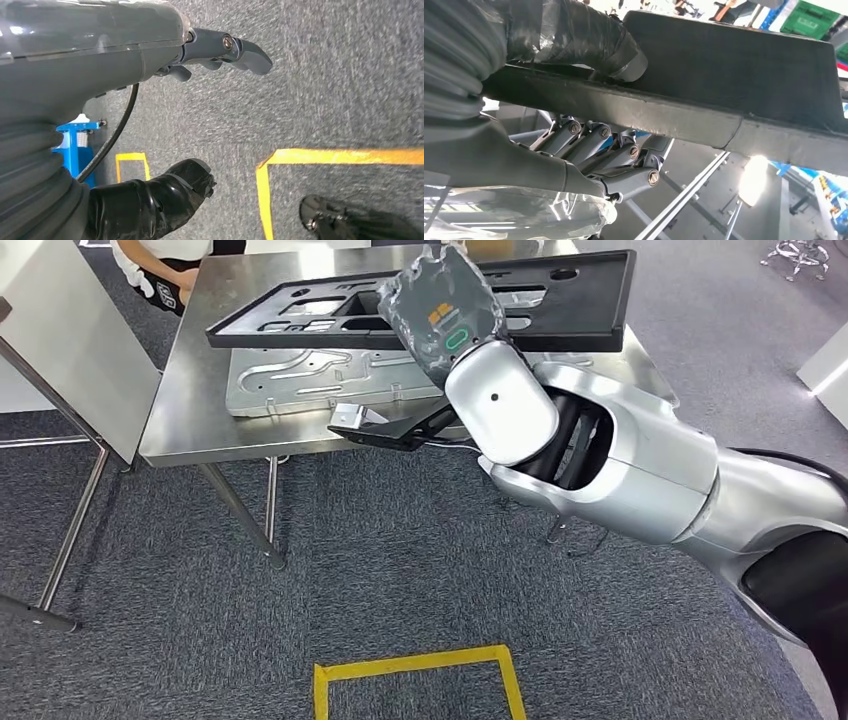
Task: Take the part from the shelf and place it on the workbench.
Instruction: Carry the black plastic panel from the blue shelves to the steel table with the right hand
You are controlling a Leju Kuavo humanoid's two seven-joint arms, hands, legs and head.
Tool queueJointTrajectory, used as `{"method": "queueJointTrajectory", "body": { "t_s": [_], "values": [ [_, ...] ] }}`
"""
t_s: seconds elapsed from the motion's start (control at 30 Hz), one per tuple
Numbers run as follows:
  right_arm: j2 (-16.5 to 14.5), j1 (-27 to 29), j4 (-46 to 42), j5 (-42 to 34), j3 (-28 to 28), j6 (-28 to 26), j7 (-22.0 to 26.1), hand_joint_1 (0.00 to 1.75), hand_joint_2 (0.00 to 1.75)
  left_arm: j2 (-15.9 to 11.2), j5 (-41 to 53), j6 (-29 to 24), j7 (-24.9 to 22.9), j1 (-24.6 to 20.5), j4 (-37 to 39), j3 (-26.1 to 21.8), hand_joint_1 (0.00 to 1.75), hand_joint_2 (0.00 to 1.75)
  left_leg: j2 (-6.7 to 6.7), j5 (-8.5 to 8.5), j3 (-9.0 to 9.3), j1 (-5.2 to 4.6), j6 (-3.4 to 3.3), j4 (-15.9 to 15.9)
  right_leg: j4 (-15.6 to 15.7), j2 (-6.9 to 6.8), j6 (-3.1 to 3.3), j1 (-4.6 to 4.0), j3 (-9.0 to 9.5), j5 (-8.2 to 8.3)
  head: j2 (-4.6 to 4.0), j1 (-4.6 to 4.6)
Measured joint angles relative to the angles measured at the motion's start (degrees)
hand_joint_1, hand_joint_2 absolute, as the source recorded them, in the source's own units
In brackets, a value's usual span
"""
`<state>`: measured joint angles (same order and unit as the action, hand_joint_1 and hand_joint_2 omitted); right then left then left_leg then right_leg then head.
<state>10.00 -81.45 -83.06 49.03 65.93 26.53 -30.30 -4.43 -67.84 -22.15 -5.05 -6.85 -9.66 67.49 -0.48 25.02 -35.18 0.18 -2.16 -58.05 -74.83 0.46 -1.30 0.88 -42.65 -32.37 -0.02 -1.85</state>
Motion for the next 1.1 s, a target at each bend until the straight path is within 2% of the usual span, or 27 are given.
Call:
{"method": "queueJointTrajectory", "body": {
  "t_s": [0.03,0.07,0.1,0.13,0.17,0.2,0.27,0.33,0.4,0.47,0.5,0.53,0.57,0.63,0.67,0.7,0.77,0.83,0.87,0.9,0.97,1.0,1.03,1.07,1.1],
  "values": [
    [0.0,0.0,0.2,0.0,0.0,0.2,0.0,1.75,1.75,0.0,0.0,0.0,0.0,0.0,0.0,0.0,0.00,1.75,-0.11,0.27,0.24,-0.07,-0.04,-0.1,-0.3,0.00,0.13,-0.02,-0.71,0.89,0.00,0.01],
    [-0.1,0.0,0.3,0.0,0.1,0.3,0.1,1.75,1.75,0.0,0.0,0.0,0.1,0.1,0.0,0.0,0.00,1.75,-0.23,0.58,0.53,-0.12,-0.01,-0.2,1.6,0.00,0.33,-0.09,-0.28,2.79,0.00,0.01],
    [-0.2,0.0,0.4,0.0,0.1,0.4,0.1,1.75,1.75,0.0,-0.1,0.1,0.1,0.1,0.0,0.0,0.00,1.75,-0.33,0.94,0.84,-0.15,0.08,-0.4,5.2,-0.01,0.64,-0.22,1.05,5.30,0.00,0.01],
    [-0.2,-0.1,0.5,0.0,0.1,0.6,0.1,1.75,1.75,0.0,-0.1,0.1,0.0,0.2,0.0,0.0,0.00,1.75,-0.40,1.32,1.06,-0.22,0.24,-0.6,8.8,-0.04,0.99,-0.48,2.70,7.14,0.00,-0.01],
    [-0.3,-0.3,0.5,0.0,0.0,0.7,0.1,1.75,1.75,0.0,-0.2,0.2,0.0,0.2,0.0,0.0,0.00,1.75,-0.43,1.64,1.15,-0.31,0.45,-0.8,12.0,-0.07,1.29,-0.67,4.14,8.30,0.01,-0.02],
    [-0.5,-0.4,0.5,0.0,0.0,0.9,0.1,1.75,1.75,0.0,-0.4,0.2,-0.1,0.2,0.0,0.0,0.00,1.75,-0.44,1.83,1.15,-0.35,0.68,-0.9,14.0,-0.08,1.51,-0.85,5.05,8.69,0.01,-0.06],
    [-0.7,-0.6,0.6,-0.1,0.0,1.2,0.1,1.75,1.75,0.0,-0.6,0.3,-0.2,0.1,0.0,0.0,0.00,1.75,-0.43,1.98,1.11,-0.36,1.18,-0.8,15.1,-0.01,1.74,-0.96,5.56,8.32,0.01,-0.07],
    [-0.8,-0.7,0.6,-0.2,0.0,1.5,0.1,1.75,1.75,0.0,-0.8,0.4,-0.3,0.2,0.0,0.0,0.00,1.75,-0.34,2.60,1.05,-0.30,1.74,-1.2,15.7,-0.05,2.05,-0.72,6.12,8.33,0.00,-0.08],
    [-0.9,-0.9,0.7,-0.3,-0.2,1.6,0.2,1.75,1.75,0.0,-1.0,0.5,-0.3,0.2,0.0,0.0,0.00,1.75,-0.16,4.74,-0.75,-0.13,2.38,-5.2,16.3,-0.20,2.41,-0.41,6.84,8.31,0.00,-0.20],
    [-1.0,-1.1,0.8,-0.4,-0.2,1.7,0.3,1.75,1.75,0.0,-1.0,0.6,-0.2,0.2,0.0,0.0,0.00,1.75,-0.04,7.34,-4.62,0.20,2.93,-12.5,16.4,-0.23,2.62,-0.38,7.22,8.06,0.00,-0.30],
    [-1.0,-1.1,0.9,-0.5,-0.1,1.7,0.3,1.75,1.75,0.0,-1.0,0.6,-0.1,0.3,0.0,0.0,0.00,1.75,0.01,7.71,-6.34,0.38,3.17,-15.1,16.4,-0.20,2.63,-0.34,7.40,7.88,0.00,-0.29],
    [-1.0,-1.1,0.9,-0.6,-0.1,1.8,0.4,1.75,1.75,-0.1,-1.1,0.6,-0.1,0.3,0.0,0.0,0.00,1.75,0.05,7.06,-7.27,0.55,3.38,-15.9,16.3,-0.16,2.57,-0.27,7.63,7.65,0.00,-0.30],
    [-1.1,-1.0,0.9,-0.6,0.0,1.8,0.4,1.75,1.75,-0.1,-1.1,0.6,0.0,0.4,0.0,0.0,0.00,1.75,0.10,5.32,-7.13,0.73,3.56,-14.5,16.3,-0.09,2.45,-0.17,7.91,7.38,0.00,-0.30],
    [-1.1,-1.2,1.0,-0.7,0.0,1.8,0.4,1.75,1.75,-0.1,-1.1,0.6,0.0,0.5,0.0,0.0,0.00,1.75,0.14,0.81,-4.42,1.02,3.87,-7.4,16.0,0.01,1.98,0.03,8.45,6.71,0.00,-0.29],
    [-1.1,-1.3,1.0,-0.7,0.0,1.8,0.4,1.75,1.75,-0.1,-1.1,0.6,0.1,0.5,0.0,0.0,0.00,1.75,0.11,-0.50,-2.94,0.97,3.86,-3.9,15.8,0.08,1.67,0.03,8.55,6.42,0.00,-0.33],
    [-1.1,-1.4,1.0,-0.8,0.0,1.8,0.4,1.75,1.75,-0.1,-1.1,0.7,0.1,0.5,0.0,0.0,0.00,1.75,0.08,-1.02,-1.97,0.87,3.66,-1.7,15.8,0.13,1.33,-0.01,8.56,6.24,0.00,-0.37],
    [-1.1,-1.5,1.1,-0.9,0.0,1.8,0.6,1.75,1.75,-0.2,-1.2,0.7,0.2,0.4,0.0,0.0,0.00,1.75,0.04,-0.61,-1.45,0.57,2.92,-0.6,15.9,0.21,0.76,-0.14,8.51,6.15,0.00,-0.42],
    [-1.1,-1.5,1.1,-1.0,-0.1,1.7,0.7,1.75,1.75,-0.2,-1.2,0.7,0.2,0.3,0.0,0.0,0.00,1.75,0.11,-0.54,-1.02,0.67,2.05,-0.3,15.3,0.09,0.25,-0.05,8.35,5.55,0.00,-0.34],
    [-1.1,-1.5,1.1,-1.0,-0.1,1.7,0.7,1.75,1.75,-0.2,-1.2,0.7,0.2,0.4,0.0,0.0,0.00,1.75,0.16,-0.49,-0.69,0.71,1.62,0.0,13.8,0.00,0.07,-0.03,7.72,4.68,0.00,-0.31],
    [-1.1,-1.5,1.1,-1.0,-0.2,1.7,0.7,1.75,1.75,-0.2,-1.2,0.7,0.2,0.4,0.0,0.0,0.00,1.75,0.21,-0.37,-0.36,0.70,1.20,0.1,10.9,-0.10,-0.02,0.01,6.35,3.34,0.00,-0.26],
    [-1.1,-1.3,1.2,-1.1,-0.2,1.7,0.7,1.75,1.75,-0.2,-1.2,0.7,0.2,0.4,0.0,0.0,0.00,1.75,0.26,0.01,0.05,0.46,0.59,0.1,3.3,-0.18,-0.04,-0.03,2.18,0.63,0.00,-0.22],
    [-1.0,-1.1,1.2,-1.1,-0.1,1.7,0.7,1.75,1.75,-0.2,-1.2,0.7,0.2,0.4,0.0,0.0,0.00,1.75,0.25,0.22,0.26,0.35,0.40,0.1,0.5,-0.19,-0.01,-0.04,0.36,0.20,0.00,-0.22],
    [-1.0,-1.0,1.2,-1.2,-0.1,1.7,0.7,1.75,1.75,-0.2,-1.2,0.6,0.2,0.4,0.0,0.0,0.00,1.75,0.18,0.46,0.50,0.27,0.31,0.0,-0.2,-0.19,0.09,-0.05,-0.52,0.91,0.00,-0.21],
    [-1.0,-0.9,1.2,-1.3,-0.1,1.7,0.6,1.75,1.75,-0.2,-1.2,0.6,0.2,0.4,0.0,0.0,0.00,1.75,0.09,0.72,0.78,0.21,0.30,-0.1,1.4,-0.19,0.28,-0.11,-0.25,2.68,0.00,-0.19],
    [-0.9,-0.8,1.2,-1.4,-0.1,1.7,0.5,1.75,1.75,-0.2,-1.2,0.6,0.2,0.5,0.0,0.0,0.00,1.75,-0.01,1.03,1.08,0.18,0.37,-0.1,4.8,-0.20,0.60,-0.23,0.95,5.13,0.00,-0.17]
  ]
}}
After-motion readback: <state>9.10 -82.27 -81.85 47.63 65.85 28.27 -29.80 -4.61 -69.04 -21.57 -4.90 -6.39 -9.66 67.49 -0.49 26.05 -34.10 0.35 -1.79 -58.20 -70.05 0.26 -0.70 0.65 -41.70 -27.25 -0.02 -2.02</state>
